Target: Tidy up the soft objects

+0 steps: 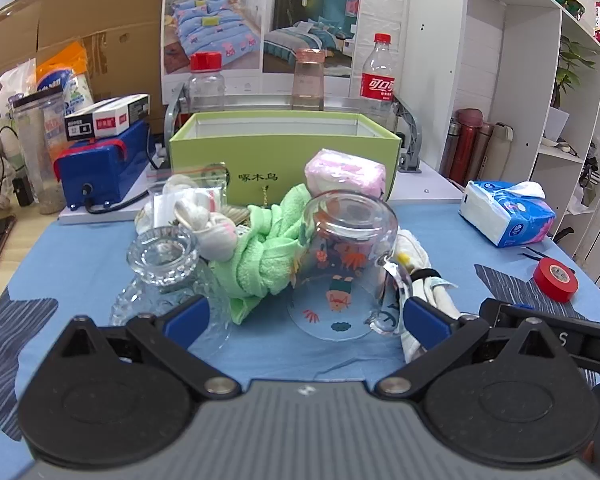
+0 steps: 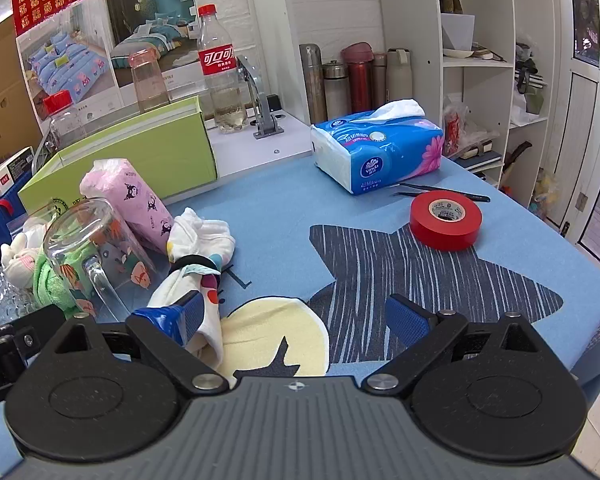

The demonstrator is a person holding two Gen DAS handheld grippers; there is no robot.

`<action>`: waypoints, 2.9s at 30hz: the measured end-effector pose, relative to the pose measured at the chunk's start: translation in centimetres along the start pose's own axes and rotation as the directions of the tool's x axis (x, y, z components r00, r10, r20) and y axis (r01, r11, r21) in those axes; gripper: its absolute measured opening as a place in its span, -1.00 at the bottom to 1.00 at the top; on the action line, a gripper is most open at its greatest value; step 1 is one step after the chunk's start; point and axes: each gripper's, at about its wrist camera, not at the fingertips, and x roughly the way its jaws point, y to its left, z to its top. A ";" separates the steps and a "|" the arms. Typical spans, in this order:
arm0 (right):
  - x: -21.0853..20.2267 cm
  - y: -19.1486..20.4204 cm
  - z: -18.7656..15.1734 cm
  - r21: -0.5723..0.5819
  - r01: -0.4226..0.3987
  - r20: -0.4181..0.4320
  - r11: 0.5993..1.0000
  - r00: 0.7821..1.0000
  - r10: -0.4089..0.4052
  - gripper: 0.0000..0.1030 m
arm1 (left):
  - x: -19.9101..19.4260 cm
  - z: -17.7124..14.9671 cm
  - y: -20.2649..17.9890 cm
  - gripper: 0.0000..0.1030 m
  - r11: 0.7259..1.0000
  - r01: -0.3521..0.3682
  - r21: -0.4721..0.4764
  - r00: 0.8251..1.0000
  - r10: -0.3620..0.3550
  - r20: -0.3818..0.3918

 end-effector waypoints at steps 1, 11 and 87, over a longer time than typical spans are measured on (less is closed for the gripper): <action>0.0 0.0 0.0 0.000 0.000 0.000 1.000 1.000 0.000 0.65 | 0.1 0.0 0.0 0.99 1.000 0.002 0.000 1.000 -0.002 -0.002; 0.2 0.1 0.0 0.001 0.001 -0.005 1.000 1.000 -0.001 0.65 | 0.2 0.1 0.2 0.99 1.000 0.004 -0.005 1.000 -0.004 -0.005; 6.5 2.6 5.7 0.000 -0.111 -0.084 0.994 0.990 0.111 0.64 | 16.3 11.8 12.6 0.99 0.993 -0.064 0.102 0.946 0.092 -0.312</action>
